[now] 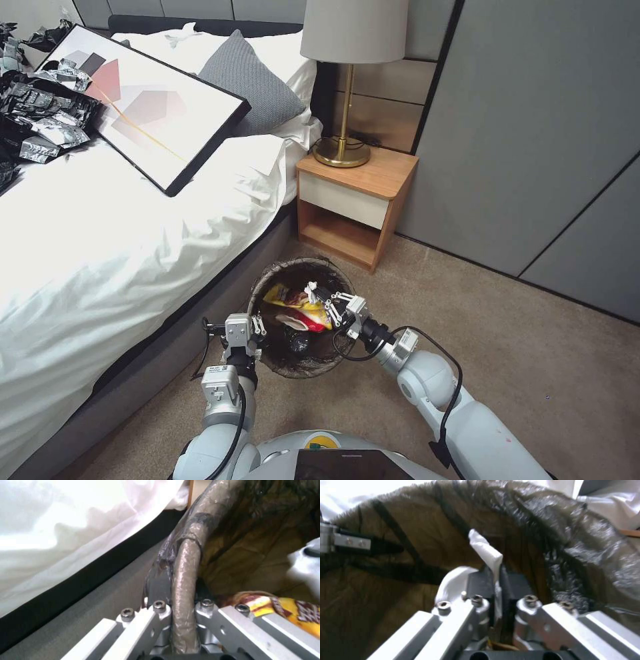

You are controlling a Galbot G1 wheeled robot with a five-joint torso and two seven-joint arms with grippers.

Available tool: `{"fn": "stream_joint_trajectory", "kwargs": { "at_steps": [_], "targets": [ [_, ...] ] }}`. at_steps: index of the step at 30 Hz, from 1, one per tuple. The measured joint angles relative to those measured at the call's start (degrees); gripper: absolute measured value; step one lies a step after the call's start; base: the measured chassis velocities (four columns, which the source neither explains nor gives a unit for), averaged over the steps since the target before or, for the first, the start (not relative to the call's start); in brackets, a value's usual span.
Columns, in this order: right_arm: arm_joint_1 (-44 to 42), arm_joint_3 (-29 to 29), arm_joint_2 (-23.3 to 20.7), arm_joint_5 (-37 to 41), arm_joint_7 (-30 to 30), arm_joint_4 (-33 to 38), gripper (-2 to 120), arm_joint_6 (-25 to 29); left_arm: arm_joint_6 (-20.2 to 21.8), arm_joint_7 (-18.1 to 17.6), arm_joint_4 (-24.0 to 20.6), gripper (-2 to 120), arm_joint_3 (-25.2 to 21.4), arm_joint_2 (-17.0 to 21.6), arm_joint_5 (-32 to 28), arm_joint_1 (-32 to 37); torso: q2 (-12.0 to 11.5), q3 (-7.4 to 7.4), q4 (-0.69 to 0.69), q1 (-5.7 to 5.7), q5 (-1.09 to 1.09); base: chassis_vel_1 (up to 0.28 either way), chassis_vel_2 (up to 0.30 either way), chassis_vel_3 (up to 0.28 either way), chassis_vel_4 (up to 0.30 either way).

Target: Pick up the trash bin, then pick up the garbage from the floor and place it into the trash bin.

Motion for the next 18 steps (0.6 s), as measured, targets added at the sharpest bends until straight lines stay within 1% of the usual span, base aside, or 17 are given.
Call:
{"fn": "stream_joint_trajectory", "kwargs": {
  "at_steps": [2, 5, 6, 7, 8, 10, 11, 12, 13, 14, 15, 17, 18],
  "targets": [
    [0.00, -0.04, 0.03, -0.07, 0.01, -0.03, 12, 0.00, 0.00, 0.00, 0.00, 0, 0.00, 0.00, 0.00, 0.00, 0.00, 0.00, 0.00, 0.00, 0.00, 0.000, 0.000, 0.000, 0.000],
    [-0.16, -0.74, 0.51, -1.06, 0.47, -0.22, 30, -0.04, 0.00, 0.01, 0.00, 0, 0.00, 0.00, -0.01, 0.00, 0.00, 0.00, 0.00, 0.00, 0.00, 0.000, 0.000, 0.000, 0.000],
    [-0.16, -0.74, 0.51, -1.06, 0.47, -0.22, 30, -0.04, 0.00, 0.01, 0.00, 0, 0.00, 0.00, -0.01, 0.00, 0.00, 0.00, 0.00, 0.00, 0.00, 0.000, 0.000, 0.000, 0.000],
    [-0.26, -1.00, 0.57, -1.37, 0.51, -0.23, 35, -0.04, 0.00, 0.00, 0.00, 0, 0.00, 0.00, -0.01, 0.00, 0.00, 0.00, 0.00, 0.00, 0.01, 0.000, 0.000, 0.000, 0.000],
    [-0.26, -1.00, 0.57, -1.37, 0.51, -0.23, 35, -0.04, 0.00, 0.00, 0.00, 0, 0.00, 0.00, -0.01, 0.00, 0.00, 0.00, 0.00, 0.00, 0.01, 0.000, 0.000, 0.000, 0.000],
    [-0.40, -1.36, 0.60, -1.83, 0.54, -0.25, 47, -0.04, 0.00, 0.01, 0.00, 0, 0.00, 0.00, -0.01, 0.00, 0.00, 0.00, 0.00, 0.00, 0.00, 0.000, 0.000, 0.000, 0.000],
    [-0.40, -1.36, 0.60, -1.83, 0.54, -0.25, 47, -0.04, 0.00, 0.01, 0.00, 0, 0.00, 0.00, -0.01, 0.00, 0.00, 0.00, 0.00, 0.00, 0.00, 0.000, 0.000, 0.000, 0.000],
    [-0.41, -1.42, 0.64, -1.96, 0.55, -0.32, 50, -0.03, 0.00, 0.01, 0.00, 0, 0.00, 0.00, -0.01, 0.00, 0.00, 0.00, 0.00, 0.00, 0.00, 0.000, 0.000, 0.000, 0.000],
    [-0.41, -1.44, 0.70, -2.07, 0.57, -0.39, 58, -0.02, 0.00, 0.01, 0.00, 0, 0.00, 0.00, -0.01, 0.00, 0.00, 0.00, 0.00, 0.00, 0.01, 0.000, 0.000, 0.000, 0.000],
    [-0.41, -1.44, 0.70, -2.07, 0.57, -0.39, 58, -0.02, 0.00, 0.01, 0.00, 0, 0.00, 0.00, -0.01, 0.00, 0.00, 0.00, 0.00, 0.00, 0.01, 0.000, 0.000, 0.000, 0.000],
    [-0.39, -1.45, 0.70, -2.09, 0.58, -0.40, 64, -0.02, 0.00, 0.00, 0.00, 0, 0.00, 0.00, -0.01, 0.00, 0.00, 0.00, 0.00, 0.00, 0.00, 0.000, 0.000, 0.000, 0.000],
    [-0.37, -1.40, 0.60, -2.09, 0.60, -0.40, 71, -0.02, 0.00, 0.00, 0.00, 0, 0.00, 0.00, -0.01, 0.00, 0.00, 0.00, 0.00, 0.00, 0.00, 0.000, 0.000, 0.000, 0.000],
    [-0.37, -1.40, 0.60, -2.09, 0.60, -0.40, 71, -0.02, 0.00, 0.00, 0.00, 0, 0.00, 0.00, -0.01, 0.00, 0.00, 0.00, 0.00, 0.00, 0.00, 0.000, 0.000, 0.000, 0.000]
  ]
}}
